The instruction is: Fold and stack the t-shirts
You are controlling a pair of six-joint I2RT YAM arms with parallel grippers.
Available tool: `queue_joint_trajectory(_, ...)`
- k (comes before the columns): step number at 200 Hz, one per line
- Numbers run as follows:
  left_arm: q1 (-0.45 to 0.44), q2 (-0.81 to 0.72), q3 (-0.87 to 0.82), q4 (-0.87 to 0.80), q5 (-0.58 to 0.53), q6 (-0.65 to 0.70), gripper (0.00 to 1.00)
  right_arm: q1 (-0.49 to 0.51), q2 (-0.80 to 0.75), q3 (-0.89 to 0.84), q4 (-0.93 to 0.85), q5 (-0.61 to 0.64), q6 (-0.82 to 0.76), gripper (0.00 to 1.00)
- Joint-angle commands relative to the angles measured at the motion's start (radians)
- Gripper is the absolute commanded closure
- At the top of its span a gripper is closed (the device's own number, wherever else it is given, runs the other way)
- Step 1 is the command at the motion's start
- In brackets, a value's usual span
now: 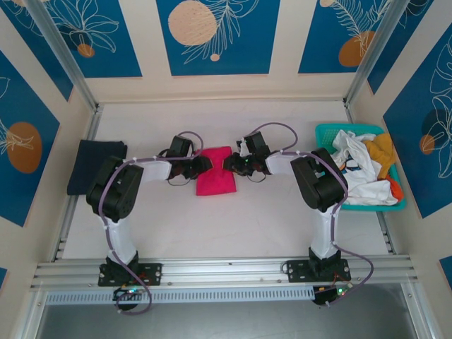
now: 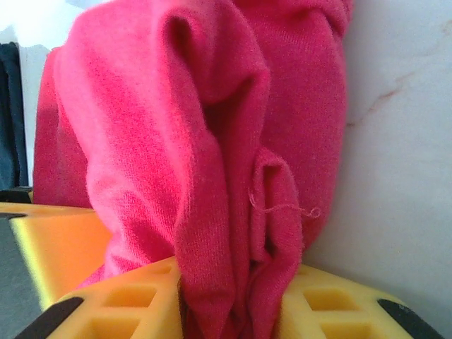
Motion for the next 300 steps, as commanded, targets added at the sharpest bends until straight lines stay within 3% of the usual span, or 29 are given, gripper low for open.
queue_joint_trajectory(1, -0.015, 0.022, -0.004, 0.003, 0.029, 0.005, 0.75, 0.01, 0.022, -0.016, 0.015, -0.058, 0.015, 0.65)
queue_joint_trajectory(24, -0.015, 0.026, -0.001, 0.006, 0.032, 0.008, 1.0, 0.006, 0.008, -0.019, 0.012, -0.064, 0.008, 0.62)
queue_joint_trajectory(38, -0.012, 0.026, 0.001, 0.011, 0.039, 0.029, 1.0, 0.002, -0.016, -0.027, 0.01, -0.07, -0.006, 0.53)
queue_joint_trajectory(64, 0.008, 0.011, 0.001, -0.011, 0.048, 0.087, 1.0, -0.002, -0.082, -0.05, -0.008, -0.063, -0.076, 0.24)
queue_joint_trajectory(90, 0.045, -0.044, 0.004, -0.109, 0.029, 0.21, 1.0, -0.003, -0.164, -0.093, -0.018, -0.008, -0.142, 0.07)
queue_joint_trajectory(146, 0.161, -0.201, 0.021, -0.371, -0.04, 0.54, 1.0, 0.023, -0.268, -0.162, 0.066, -0.039, -0.285, 0.05)
queue_joint_trajectory(202, 0.283, -0.206, 0.214, -0.767, -0.159, 0.842, 1.0, 0.123, -0.304, -0.137, 0.113, -0.116, -0.434, 0.04)
queue_joint_trajectory(226, 0.349, -0.266, 0.225, -0.806, -0.193, 0.959, 1.0, 0.17, -0.301, -0.097, 0.084, -0.117, -0.473, 0.03)
queue_joint_trajectory(247, 0.395, -0.306, 0.238, -0.849, -0.294, 1.074, 1.0, 0.194, -0.297, -0.069, 0.059, -0.123, -0.48, 0.02)
queue_joint_trajectory(269, 0.454, -0.316, 0.255, -0.89, -0.389, 1.139, 1.0, 0.211, -0.297, -0.061, 0.052, -0.131, -0.485, 0.02)
queue_joint_trajectory(300, 0.53, -0.326, 0.274, -0.883, -0.43, 1.214, 1.0, 0.22, -0.296, -0.048, 0.032, -0.137, -0.502, 0.02)
